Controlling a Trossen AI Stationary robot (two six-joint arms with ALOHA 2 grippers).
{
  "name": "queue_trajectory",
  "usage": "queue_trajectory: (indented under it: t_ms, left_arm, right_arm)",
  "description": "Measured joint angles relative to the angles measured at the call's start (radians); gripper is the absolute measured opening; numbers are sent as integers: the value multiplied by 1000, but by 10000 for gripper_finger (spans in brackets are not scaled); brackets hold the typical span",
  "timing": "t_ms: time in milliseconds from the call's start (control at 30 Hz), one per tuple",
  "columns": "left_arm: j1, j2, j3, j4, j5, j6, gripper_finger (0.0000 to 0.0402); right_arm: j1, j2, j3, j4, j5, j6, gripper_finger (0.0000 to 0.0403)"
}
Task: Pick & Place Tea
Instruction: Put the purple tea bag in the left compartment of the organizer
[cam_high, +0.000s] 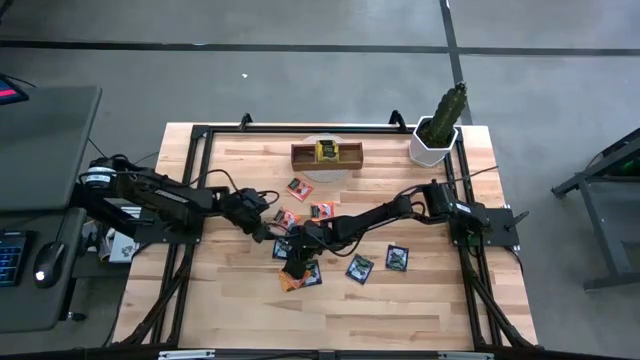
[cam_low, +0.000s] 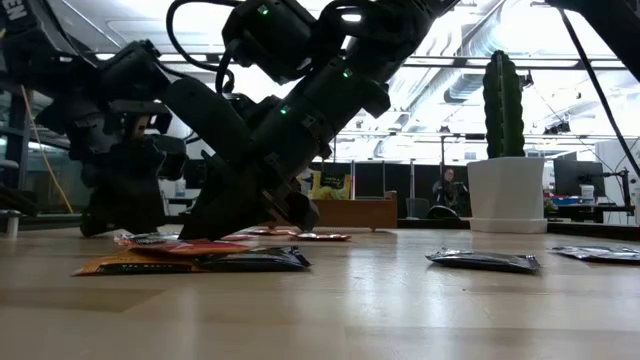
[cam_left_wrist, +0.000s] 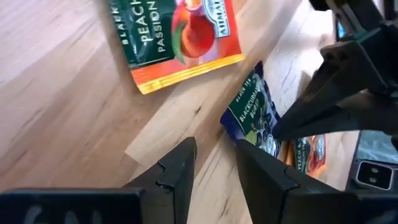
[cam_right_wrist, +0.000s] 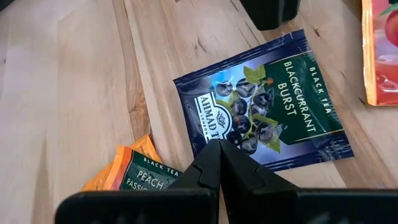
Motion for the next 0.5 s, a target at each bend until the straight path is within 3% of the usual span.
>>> queue_trajectory:
  t_ms: [500]
  left_arm:
    - [0,92,82,-43,26,-2,122]
  right_arm:
    - [-1,1,0,13,8,-8,0]
